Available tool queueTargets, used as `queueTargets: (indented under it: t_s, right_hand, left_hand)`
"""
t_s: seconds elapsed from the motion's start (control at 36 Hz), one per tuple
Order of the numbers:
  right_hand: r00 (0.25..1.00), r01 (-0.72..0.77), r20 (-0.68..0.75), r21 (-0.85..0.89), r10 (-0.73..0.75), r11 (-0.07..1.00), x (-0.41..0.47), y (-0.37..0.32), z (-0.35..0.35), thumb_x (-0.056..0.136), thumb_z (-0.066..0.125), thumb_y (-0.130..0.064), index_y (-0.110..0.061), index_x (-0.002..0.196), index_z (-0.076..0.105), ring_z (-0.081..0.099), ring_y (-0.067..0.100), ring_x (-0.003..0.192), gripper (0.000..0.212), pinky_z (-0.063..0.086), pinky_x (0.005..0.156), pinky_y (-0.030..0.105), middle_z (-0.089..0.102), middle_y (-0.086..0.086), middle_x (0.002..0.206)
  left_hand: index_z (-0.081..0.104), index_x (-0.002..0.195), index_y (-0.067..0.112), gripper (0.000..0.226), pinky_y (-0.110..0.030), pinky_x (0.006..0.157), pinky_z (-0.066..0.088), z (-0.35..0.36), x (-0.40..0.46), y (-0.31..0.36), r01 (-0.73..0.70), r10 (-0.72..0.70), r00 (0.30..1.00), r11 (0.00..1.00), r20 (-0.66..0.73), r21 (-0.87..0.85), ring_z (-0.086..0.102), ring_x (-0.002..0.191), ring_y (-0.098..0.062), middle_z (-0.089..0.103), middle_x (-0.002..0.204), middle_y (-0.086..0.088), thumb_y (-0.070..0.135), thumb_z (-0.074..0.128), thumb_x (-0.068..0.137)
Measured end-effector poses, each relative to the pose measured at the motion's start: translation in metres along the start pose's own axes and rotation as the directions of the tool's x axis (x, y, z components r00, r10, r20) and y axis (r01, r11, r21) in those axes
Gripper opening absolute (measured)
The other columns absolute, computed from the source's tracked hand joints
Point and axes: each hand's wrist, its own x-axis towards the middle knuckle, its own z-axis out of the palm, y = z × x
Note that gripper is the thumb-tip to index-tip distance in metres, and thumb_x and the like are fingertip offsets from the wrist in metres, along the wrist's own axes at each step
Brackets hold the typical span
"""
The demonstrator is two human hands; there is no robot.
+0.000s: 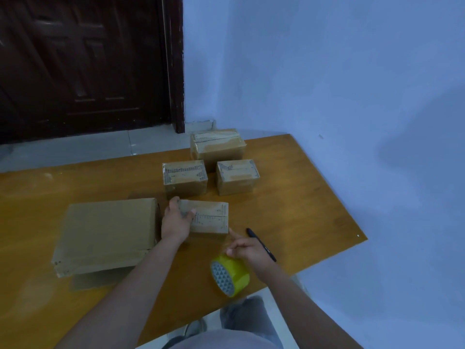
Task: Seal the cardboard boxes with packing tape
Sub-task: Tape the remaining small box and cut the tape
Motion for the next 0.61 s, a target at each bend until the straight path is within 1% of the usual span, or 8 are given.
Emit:
queueTargets:
  t_s: [0.06,0.17,0.22,0.31,0.42,0.47,0.56,0.61]
  right_hand:
    - [0.999,0.008,-0.033,0.028,-0.007,1.0,0.002,-0.003,-0.01,0.081,0.062,0.003,-0.004,0.071,0.064,0.055,0.004,0.107,0.013,0.043,0.086,0.024,0.045,-0.005,0.141]
    - [0.995,0.029,-0.102,0.109,-0.018,0.994,0.011,-0.005,-0.026,0.079,0.064,0.002,0.0,0.074,0.062,0.047,0.017,0.126,0.006,0.036,0.106,0.044,0.045,-0.004,0.143]
    - [0.998,0.034,-0.059,0.136,-0.026,0.99,0.013,-0.009,-0.028,0.08,0.063,0.003,0.001,0.074,0.064,0.045,0.014,0.125,0.006,0.038,0.103,0.041,0.044,-0.005,0.141]
    - [0.996,0.053,0.051,0.225,-0.067,0.973,0.014,-0.015,-0.025,0.072,0.067,0.0,0.004,0.071,0.063,0.056,0.017,0.118,0.006,0.046,0.096,0.037,0.054,-0.01,0.132]
    - [0.995,0.094,0.015,0.233,-0.1,0.968,0.009,-0.014,-0.025,0.065,0.067,-0.004,0.003,0.066,0.062,0.059,0.013,0.115,0.009,0.045,0.096,0.039,0.056,-0.017,0.13]
    - [0.995,0.098,-0.001,0.227,-0.1,0.969,0.005,-0.013,-0.027,0.071,0.065,0.005,0.002,0.063,0.061,0.063,0.006,0.106,0.01,0.047,0.089,0.035,0.058,-0.02,0.124]
    - [0.996,0.082,-0.055,0.236,-0.071,0.968,0.003,-0.005,-0.029,0.077,0.059,0.015,-0.004,0.055,0.062,0.064,0.008,0.101,0.029,0.047,0.088,0.034,0.059,-0.017,0.119]
    - [0.996,0.069,-0.077,0.203,-0.055,0.977,0.003,-0.001,-0.031,0.072,0.067,0.006,-0.01,0.052,0.065,0.059,0.015,0.11,0.026,0.045,0.092,0.037,0.057,-0.008,0.122]
  left_hand:
    - [0.033,0.142,0.014,0.06,-0.043,0.1,0.041,-0.004,0.0,-0.001,-0.009,0.008,1.0,0.999,-0.01,-0.052,0.044,0.125,-0.034,0.043,0.14,-0.013,0.028,0.062,0.092]
    - [0.044,0.13,0.015,0.056,-0.043,0.095,0.045,-0.008,-0.006,-0.001,-0.022,0.017,0.998,0.995,-0.056,-0.099,0.05,0.116,-0.03,0.051,0.128,-0.009,0.022,0.073,0.083]
    - [0.047,0.119,0.015,0.051,-0.041,0.089,0.046,-0.008,-0.011,-0.001,-0.07,0.062,0.995,0.992,-0.079,-0.108,0.05,0.108,-0.026,0.051,0.12,-0.007,0.021,0.077,0.079]
    - [0.045,0.103,0.014,0.041,-0.032,0.082,0.04,-0.005,-0.019,-0.003,-0.147,0.137,0.986,0.982,-0.092,-0.117,0.043,0.098,-0.017,0.045,0.111,-0.003,0.013,0.078,0.078]
    - [0.043,0.084,0.011,0.021,-0.024,0.077,0.035,-0.003,-0.026,-0.009,-0.199,0.178,0.979,0.945,-0.102,-0.26,0.04,0.082,-0.011,0.037,0.098,-0.004,0.011,0.064,0.089]
    - [0.042,0.078,0.012,0.026,-0.024,0.071,0.033,-0.003,-0.027,-0.01,-0.191,0.152,0.978,0.925,-0.141,-0.329,0.039,0.077,-0.012,0.036,0.09,-0.002,0.018,0.062,0.091]
    - [0.041,0.084,0.012,0.026,-0.024,0.066,0.036,-0.001,-0.026,-0.01,-0.182,0.136,0.978,0.928,-0.161,-0.324,0.043,0.078,-0.015,0.042,0.088,-0.004,0.017,0.066,0.089]
    - [0.041,0.098,0.011,0.028,-0.019,0.067,0.04,0.0,-0.029,-0.007,-0.156,0.126,0.987,0.92,-0.104,-0.359,0.046,0.087,-0.015,0.045,0.095,-0.003,0.009,0.067,0.087]
